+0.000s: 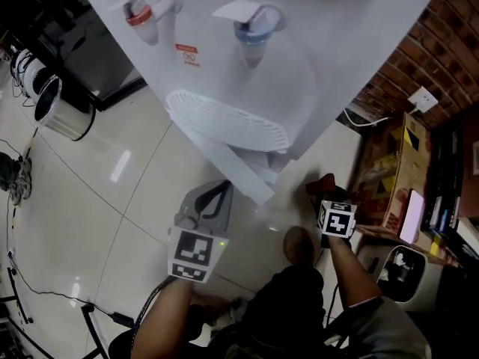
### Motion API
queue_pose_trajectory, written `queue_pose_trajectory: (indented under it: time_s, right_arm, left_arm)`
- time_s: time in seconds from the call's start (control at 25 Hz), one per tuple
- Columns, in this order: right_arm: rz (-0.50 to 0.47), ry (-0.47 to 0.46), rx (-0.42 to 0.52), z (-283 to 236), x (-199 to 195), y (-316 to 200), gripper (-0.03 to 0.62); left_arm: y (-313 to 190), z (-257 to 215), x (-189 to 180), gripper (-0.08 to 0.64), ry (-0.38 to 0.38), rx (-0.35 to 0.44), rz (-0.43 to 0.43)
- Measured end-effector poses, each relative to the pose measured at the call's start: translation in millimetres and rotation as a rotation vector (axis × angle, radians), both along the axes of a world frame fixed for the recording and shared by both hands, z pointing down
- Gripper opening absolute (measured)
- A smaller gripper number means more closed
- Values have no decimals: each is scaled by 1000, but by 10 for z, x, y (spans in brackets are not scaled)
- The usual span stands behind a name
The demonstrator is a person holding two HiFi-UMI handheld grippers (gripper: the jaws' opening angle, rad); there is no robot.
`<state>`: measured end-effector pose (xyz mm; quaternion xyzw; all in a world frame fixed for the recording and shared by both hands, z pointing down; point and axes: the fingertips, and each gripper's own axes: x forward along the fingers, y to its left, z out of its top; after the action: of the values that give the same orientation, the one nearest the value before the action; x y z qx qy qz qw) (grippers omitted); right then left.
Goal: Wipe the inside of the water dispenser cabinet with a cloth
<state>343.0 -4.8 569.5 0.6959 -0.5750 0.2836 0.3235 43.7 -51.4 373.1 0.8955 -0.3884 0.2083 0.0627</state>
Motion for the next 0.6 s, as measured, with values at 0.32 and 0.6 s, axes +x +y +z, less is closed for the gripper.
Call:
queue_pose_trajectory:
  time_s: [0.32, 0.6]
  right_arm:
    - [-100, -63, -21, 89, -50, -64, 83]
    - [-139, -164, -101, 396, -82, -33, 196]
  left_arm:
    - [-501, -17, 516, 0, -9, 37, -38]
    - [-194, 260, 651, 0, 15, -35, -56]
